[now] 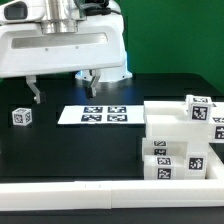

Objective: Assemble chair

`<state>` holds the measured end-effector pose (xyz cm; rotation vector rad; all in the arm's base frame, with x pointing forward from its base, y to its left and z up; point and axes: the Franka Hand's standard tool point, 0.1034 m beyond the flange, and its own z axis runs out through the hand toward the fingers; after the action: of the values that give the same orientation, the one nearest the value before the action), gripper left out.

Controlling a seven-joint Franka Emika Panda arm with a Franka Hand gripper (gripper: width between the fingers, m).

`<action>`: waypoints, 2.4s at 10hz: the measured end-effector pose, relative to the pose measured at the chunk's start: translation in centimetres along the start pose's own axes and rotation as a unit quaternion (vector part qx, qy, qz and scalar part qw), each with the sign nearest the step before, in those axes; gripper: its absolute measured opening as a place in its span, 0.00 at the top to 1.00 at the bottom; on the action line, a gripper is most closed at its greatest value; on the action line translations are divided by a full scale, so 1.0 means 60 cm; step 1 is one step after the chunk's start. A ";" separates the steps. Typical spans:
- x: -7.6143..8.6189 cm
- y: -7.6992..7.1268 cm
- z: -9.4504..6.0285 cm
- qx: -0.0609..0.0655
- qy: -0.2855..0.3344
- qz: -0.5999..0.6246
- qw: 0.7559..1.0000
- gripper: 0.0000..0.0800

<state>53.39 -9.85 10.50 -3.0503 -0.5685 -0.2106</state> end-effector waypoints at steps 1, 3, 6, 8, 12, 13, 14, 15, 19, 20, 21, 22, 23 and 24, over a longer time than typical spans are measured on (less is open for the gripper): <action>-0.044 0.011 0.004 0.018 -0.016 -0.044 0.999 0.19; -0.104 0.020 0.004 0.029 -0.040 -0.082 0.995 0.19; -0.112 0.024 0.006 0.016 -0.037 -0.170 0.985 0.19; -0.127 0.031 0.011 0.019 -0.043 -0.210 0.977 0.19; -0.277 0.053 0.037 0.070 -0.068 -0.242 0.965 0.19; -0.275 0.055 0.036 0.069 -0.067 -0.242 0.965 0.19; -0.277 0.054 0.037 0.070 -0.068 -0.242 0.965 0.19; -0.278 0.055 0.037 0.068 -0.067 -0.250 0.964 0.19; -0.365 0.055 0.073 0.055 -0.080 -0.382 0.919 0.19; -0.375 0.048 0.083 0.061 -0.085 -0.380 0.919 0.19; -0.386 0.051 0.090 0.065 -0.089 -0.375 0.920 0.19; -0.388 0.058 0.095 0.066 -0.092 -0.372 0.921 0.19; -0.377 0.067 0.101 0.066 -0.097 -0.370 0.921 0.19; -0.368 0.069 0.106 0.064 -0.099 -0.368 0.922 0.19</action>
Offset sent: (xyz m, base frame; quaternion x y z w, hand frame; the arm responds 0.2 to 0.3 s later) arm -0.0224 0.0056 0.0005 -0.0578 0.0716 -0.0656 0.9936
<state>35.30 -21.20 1.14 -2.5910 -1.6465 0.1233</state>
